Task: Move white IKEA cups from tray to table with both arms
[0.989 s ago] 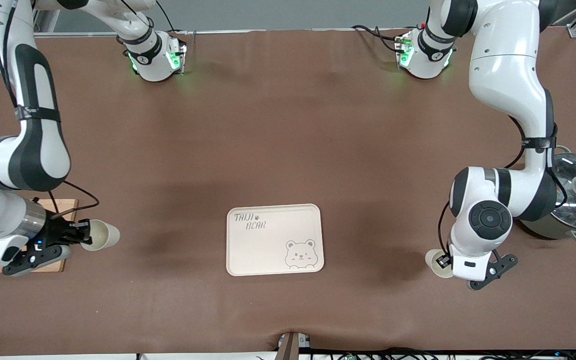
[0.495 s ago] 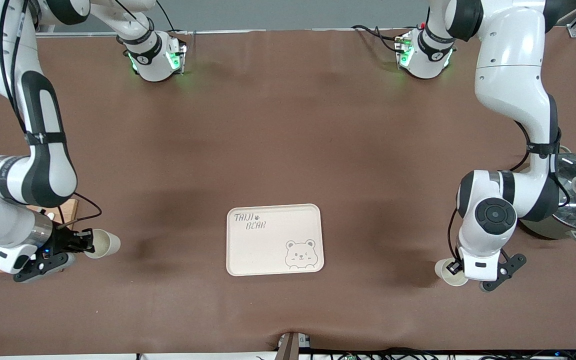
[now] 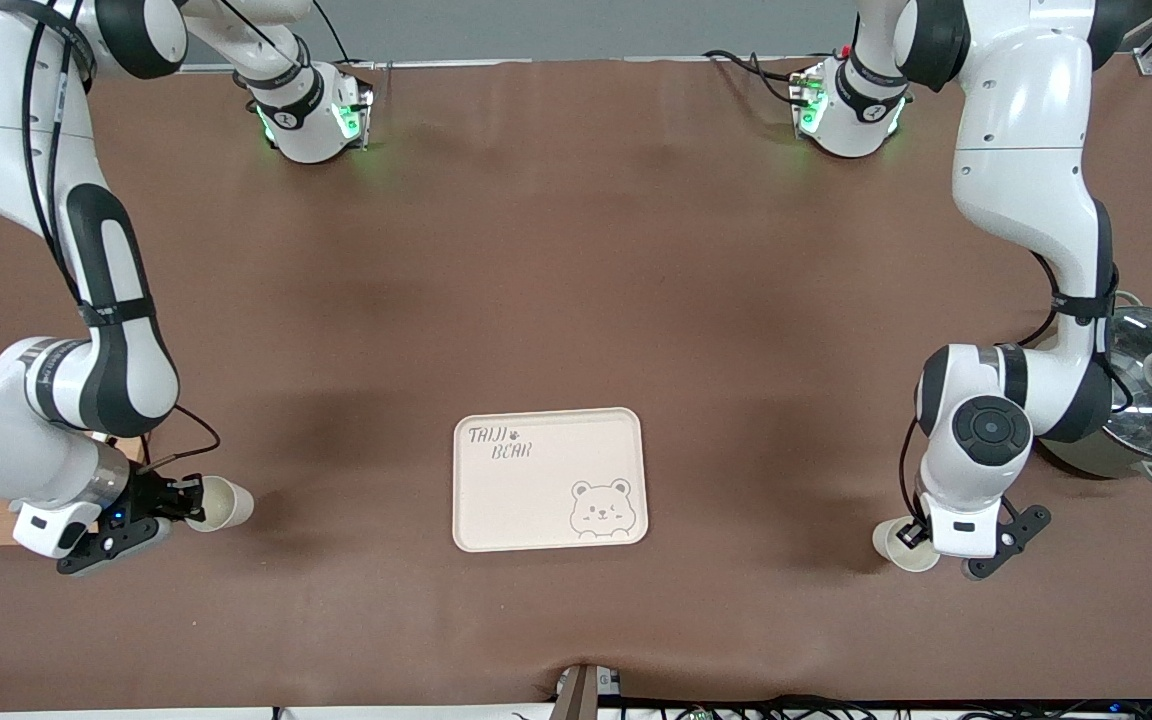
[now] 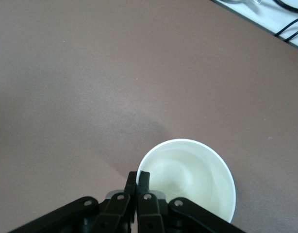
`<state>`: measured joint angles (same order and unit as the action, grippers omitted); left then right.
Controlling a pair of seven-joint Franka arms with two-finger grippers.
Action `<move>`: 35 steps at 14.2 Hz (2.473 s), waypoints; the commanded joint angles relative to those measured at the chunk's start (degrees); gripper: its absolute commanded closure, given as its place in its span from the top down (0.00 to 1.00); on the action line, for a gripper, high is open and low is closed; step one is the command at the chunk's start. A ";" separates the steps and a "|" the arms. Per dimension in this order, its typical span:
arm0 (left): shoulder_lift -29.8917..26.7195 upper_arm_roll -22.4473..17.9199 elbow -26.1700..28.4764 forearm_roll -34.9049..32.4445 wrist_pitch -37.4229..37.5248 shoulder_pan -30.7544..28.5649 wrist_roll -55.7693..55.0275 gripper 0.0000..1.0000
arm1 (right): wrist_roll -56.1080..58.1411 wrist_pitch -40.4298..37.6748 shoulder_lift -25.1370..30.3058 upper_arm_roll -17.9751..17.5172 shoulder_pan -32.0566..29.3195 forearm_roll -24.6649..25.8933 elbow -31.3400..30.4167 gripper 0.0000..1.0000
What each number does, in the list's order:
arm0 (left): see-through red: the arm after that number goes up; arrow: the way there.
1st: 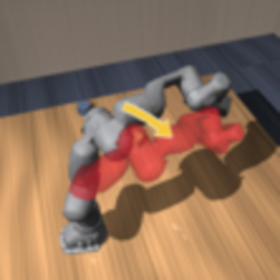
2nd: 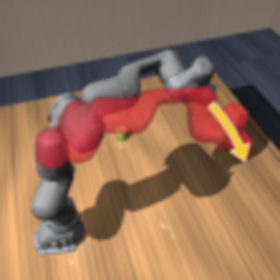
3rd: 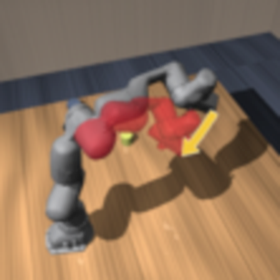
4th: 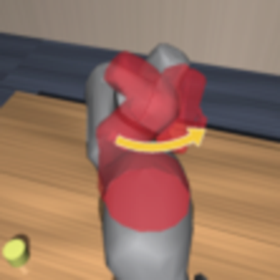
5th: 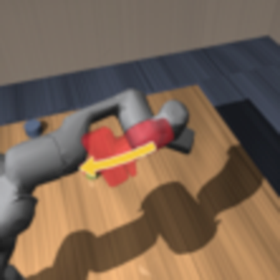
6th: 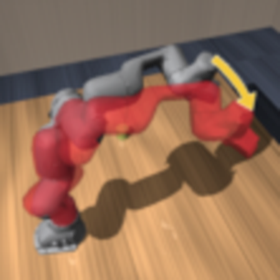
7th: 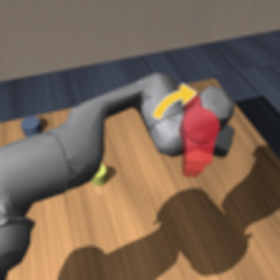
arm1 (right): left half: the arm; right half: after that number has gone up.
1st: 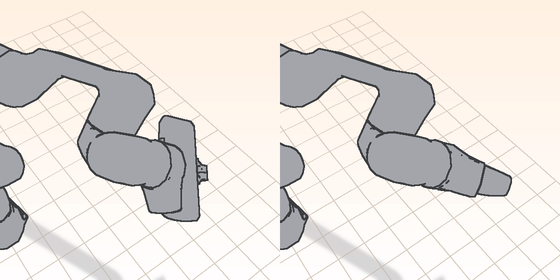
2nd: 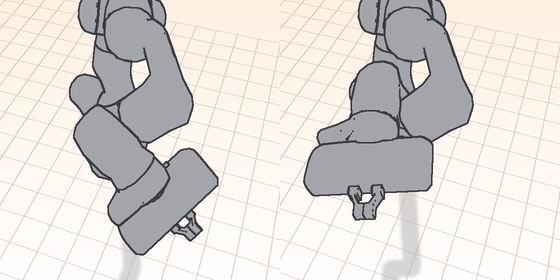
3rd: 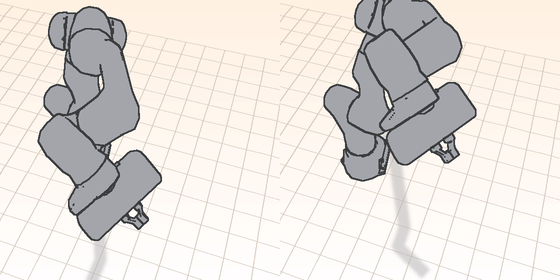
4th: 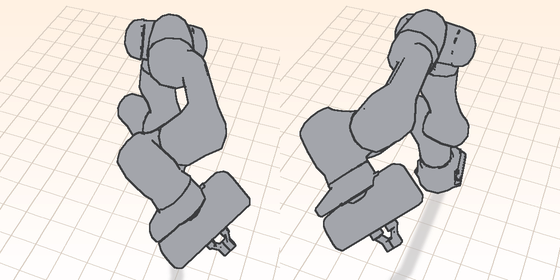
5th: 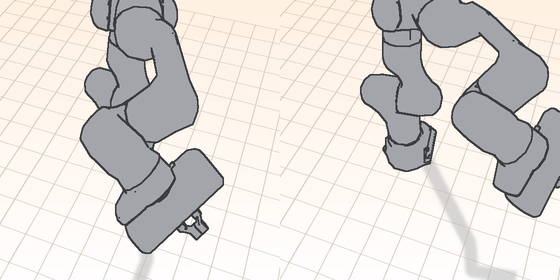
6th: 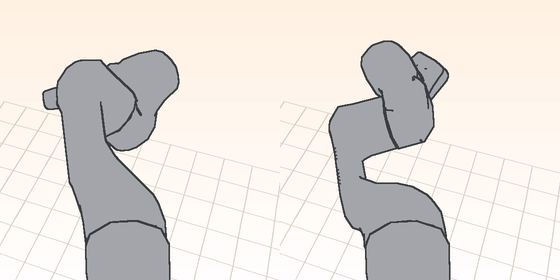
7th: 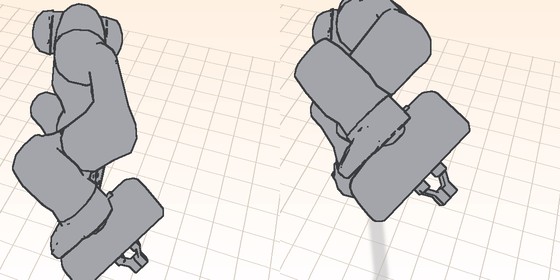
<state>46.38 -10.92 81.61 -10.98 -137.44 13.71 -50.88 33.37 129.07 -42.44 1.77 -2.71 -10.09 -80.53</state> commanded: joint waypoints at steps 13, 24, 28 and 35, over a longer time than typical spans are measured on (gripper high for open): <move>-2.16 -0.07 0.57 -1.85 -1.60 0.00 -0.28 1.00 | 1.52 5.75 -4.14 -2.04 -0.54 -2.21 0.46 0.00; -17.71 2.39 1.19 5.95 13.14 -0.88 11.02 1.00 | 1.17 5.23 -4.15 -1.95 -0.80 -2.21 0.99 1.00; -23.43 2.39 1.19 12.90 22.10 -2.90 24.04 1.00 | 1.26 -0.11 -1.95 -1.95 -0.98 -1.86 1.34 1.00; -32.13 2.39 1.01 13.26 36.87 -3.43 43.38 1.00 | 0.64 -18.39 -1.77 -1.42 -1.07 -1.69 13.45 1.00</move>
<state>17.71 -8.99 81.13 1.51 -103.99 10.49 -12.07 33.42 114.83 -44.40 0.86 -2.86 -11.05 -69.68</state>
